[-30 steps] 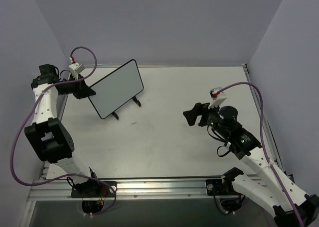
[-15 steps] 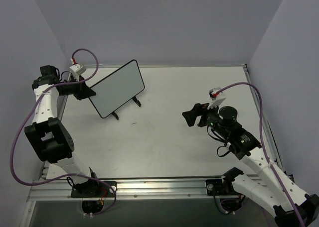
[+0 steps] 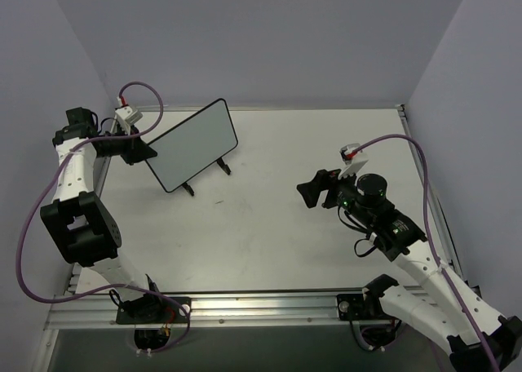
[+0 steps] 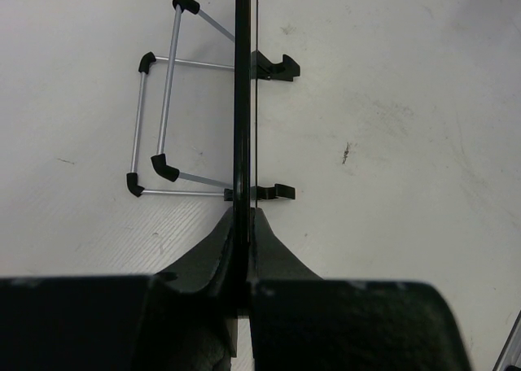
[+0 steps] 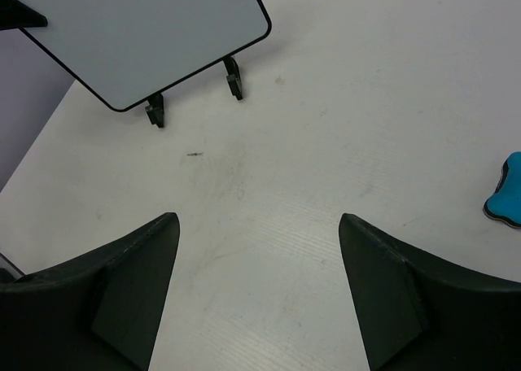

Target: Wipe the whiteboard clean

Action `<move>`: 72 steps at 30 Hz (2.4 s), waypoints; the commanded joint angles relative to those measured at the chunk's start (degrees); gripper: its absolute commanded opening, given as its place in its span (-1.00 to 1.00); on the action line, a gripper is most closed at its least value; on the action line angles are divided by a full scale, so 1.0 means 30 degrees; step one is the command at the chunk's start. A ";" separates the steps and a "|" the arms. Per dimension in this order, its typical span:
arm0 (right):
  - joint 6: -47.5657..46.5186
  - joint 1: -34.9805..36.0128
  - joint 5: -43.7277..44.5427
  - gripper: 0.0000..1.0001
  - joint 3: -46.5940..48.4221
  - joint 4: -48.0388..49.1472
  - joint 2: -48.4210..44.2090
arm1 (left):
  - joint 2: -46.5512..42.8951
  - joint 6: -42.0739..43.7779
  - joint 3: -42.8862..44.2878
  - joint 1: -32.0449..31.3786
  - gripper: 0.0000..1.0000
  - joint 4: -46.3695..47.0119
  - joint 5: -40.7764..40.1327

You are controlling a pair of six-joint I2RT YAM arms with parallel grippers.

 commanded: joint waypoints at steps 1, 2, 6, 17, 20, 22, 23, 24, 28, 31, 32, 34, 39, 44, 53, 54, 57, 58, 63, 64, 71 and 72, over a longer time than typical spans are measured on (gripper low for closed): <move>0.0016 0.0234 -0.0304 0.50 -0.0086 0.0792 -0.0238 | -0.0493 0.1261 -0.0151 -0.0065 -0.95 -0.0241 -0.1072; 0.0016 0.0234 -0.0304 0.50 -0.0086 0.0792 -0.0239 | -0.0581 0.1232 -0.0268 -0.0065 -0.95 -0.0153 -0.1101; 0.0016 0.0263 -0.0304 0.50 -0.0115 0.0792 -0.0297 | -0.0816 0.1320 -0.0563 0.0081 -0.95 -0.0035 -0.0576; -0.0013 0.0292 -0.0421 0.50 -0.0086 0.0821 -0.0151 | -0.1079 0.0968 0.0405 0.0784 -0.95 -0.0152 0.2647; -0.0013 0.0321 -0.0421 0.50 -0.0057 0.0822 -0.0121 | -0.1080 0.0939 0.0492 0.1163 -0.95 -0.0181 0.3438; -0.0042 0.0292 -0.0421 0.50 -0.0057 0.0822 -0.0063 | -0.1109 0.0909 0.0551 0.1253 -0.95 -0.0152 0.3849; -0.0013 0.0321 -0.0450 0.50 -0.0056 0.0822 -0.0063 | -0.1138 0.0909 0.0580 0.1253 -0.95 -0.0152 0.3908; -0.0042 0.0292 -0.0480 0.50 -0.0056 0.0822 -0.0034 | -0.1138 0.0938 0.0580 0.1253 -0.95 -0.0181 0.3995; -0.0042 0.0351 -0.0539 0.50 -0.0056 0.0792 0.0025 | -0.1197 0.1085 0.0289 0.1224 -0.96 -0.0241 0.3705; -0.0042 0.0380 -0.0597 0.50 -0.0056 0.0792 -0.0033 | -0.1285 0.1232 -0.0063 0.1166 -0.95 -0.0124 0.3528; -0.0042 0.0380 -0.0597 0.50 -0.0056 0.0792 -0.0033 | -0.1314 0.1319 -0.0180 0.1165 -0.95 -0.0094 0.3556; -0.0042 0.0409 -0.0597 0.50 -0.0056 0.0822 -0.0004 | -0.1372 0.1349 -0.0181 0.0991 -0.95 -0.0123 0.3498; -0.0071 0.0439 -0.0685 0.50 -0.0027 0.0822 0.0025 | -0.1460 0.1671 -0.0443 0.0814 -0.95 -0.0300 0.3500; -0.0072 0.0468 -0.0773 0.50 -0.0027 0.0822 0.0054 | -0.1402 0.2253 -0.0972 0.0317 -0.95 -0.0414 0.2592; -0.0072 0.0556 -0.0890 0.50 -0.0027 0.0851 0.0054 | -0.1227 0.2785 -0.0827 0.0170 -0.95 -0.0708 0.1071; -0.0043 0.0527 -0.0890 0.51 0.0002 0.0851 0.0083 | -0.1226 0.2871 -0.0768 0.0169 -0.95 -0.0767 0.1038; -0.0072 0.0585 -0.0920 0.51 0.0002 0.0851 0.0084 | -0.0847 0.2931 -0.0621 0.0199 -0.95 -0.1001 0.0686; -0.0072 0.0556 -0.0919 0.50 -0.0027 0.0851 0.0113 | -0.0700 0.2931 -0.0592 0.0199 -0.95 -0.1031 0.0628; -0.0042 0.0614 -0.0978 0.51 0.0002 0.0939 0.0259 | 0.0004 0.2374 -0.0211 0.0169 -0.95 -0.0914 0.0716; -0.0042 0.0614 -0.1007 0.51 0.0002 0.0910 0.0289 | 0.0062 0.2345 -0.0240 0.0169 -0.95 -0.0914 0.0512; -0.0013 0.0644 -0.1153 0.51 -0.0027 0.0997 0.0318 | -0.0024 0.1381 -0.0269 0.0141 -0.68 0.0079 -0.1538; -0.0013 0.0644 -0.1154 0.51 -0.0027 0.1026 0.0318 | -0.0083 0.1117 -0.0298 0.0140 -0.65 0.0314 -0.1831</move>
